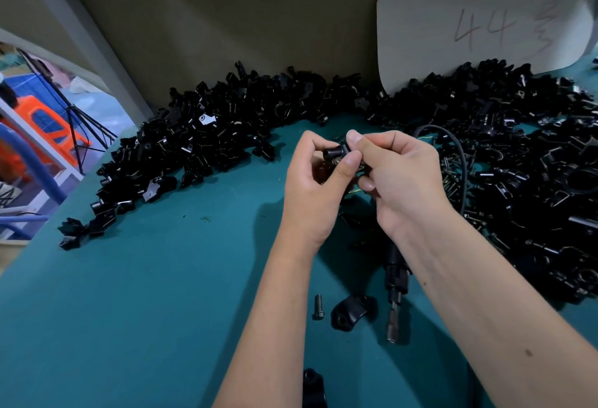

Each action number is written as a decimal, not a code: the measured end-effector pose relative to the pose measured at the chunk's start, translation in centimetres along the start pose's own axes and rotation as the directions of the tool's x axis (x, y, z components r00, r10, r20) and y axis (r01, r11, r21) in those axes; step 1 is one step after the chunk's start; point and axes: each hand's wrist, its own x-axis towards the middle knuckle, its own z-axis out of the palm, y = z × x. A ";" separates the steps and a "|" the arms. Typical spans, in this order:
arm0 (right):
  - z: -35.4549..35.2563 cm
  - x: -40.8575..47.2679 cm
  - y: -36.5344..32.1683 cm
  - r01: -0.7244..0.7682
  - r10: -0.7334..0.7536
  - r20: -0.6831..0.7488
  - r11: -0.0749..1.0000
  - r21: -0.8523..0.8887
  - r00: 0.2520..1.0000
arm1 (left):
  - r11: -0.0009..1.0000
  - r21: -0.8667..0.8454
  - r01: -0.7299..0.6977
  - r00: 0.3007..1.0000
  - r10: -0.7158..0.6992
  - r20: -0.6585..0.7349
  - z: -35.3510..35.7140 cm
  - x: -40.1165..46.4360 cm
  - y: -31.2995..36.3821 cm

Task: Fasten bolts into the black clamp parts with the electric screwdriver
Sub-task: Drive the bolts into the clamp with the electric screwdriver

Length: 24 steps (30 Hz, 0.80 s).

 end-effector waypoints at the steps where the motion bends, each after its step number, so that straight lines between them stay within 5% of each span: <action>1: -0.2 0.1 -0.3 0.026 -0.025 0.020 0.998 -0.049 0.999 | 1.000 -0.011 0.008 1.000 -0.008 -0.003 0.0 0.0 0.0; 4: -1.3 0.7 -1.6 0.249 -0.253 0.043 0.882 -0.400 0.967 | 0.978 -0.131 0.161 0.986 -0.166 -0.025 -0.1 0.1 0.2; 7: -3.6 2.2 -2.7 0.224 -0.467 0.046 0.332 -0.916 0.883 | 0.894 -0.239 0.380 0.920 -0.391 0.001 -0.8 0.2 0.3; 9: -4.8 3.0 -2.8 0.026 -0.340 0.014 0.031 -0.999 0.940 | 0.829 -0.287 0.479 0.875 -0.478 0.079 -1.4 0.3 0.3; 12: -5.2 3.3 -1.8 -0.078 -0.047 -0.073 -0.118 -0.990 0.996 | 0.749 -0.325 0.578 0.816 -0.542 0.201 -2.0 0.3 0.5; 19: -6.0 4.0 -1.5 -0.047 -0.006 -0.048 0.120 -0.992 0.999 | 0.483 -0.524 0.702 0.712 -0.508 0.485 -2.4 0.1 0.6; 24: -7.5 4.3 -1.7 0.076 -0.015 0.081 0.535 -0.841 0.997 | 0.390 -0.530 0.753 0.658 -0.475 0.584 -2.6 0.0 0.7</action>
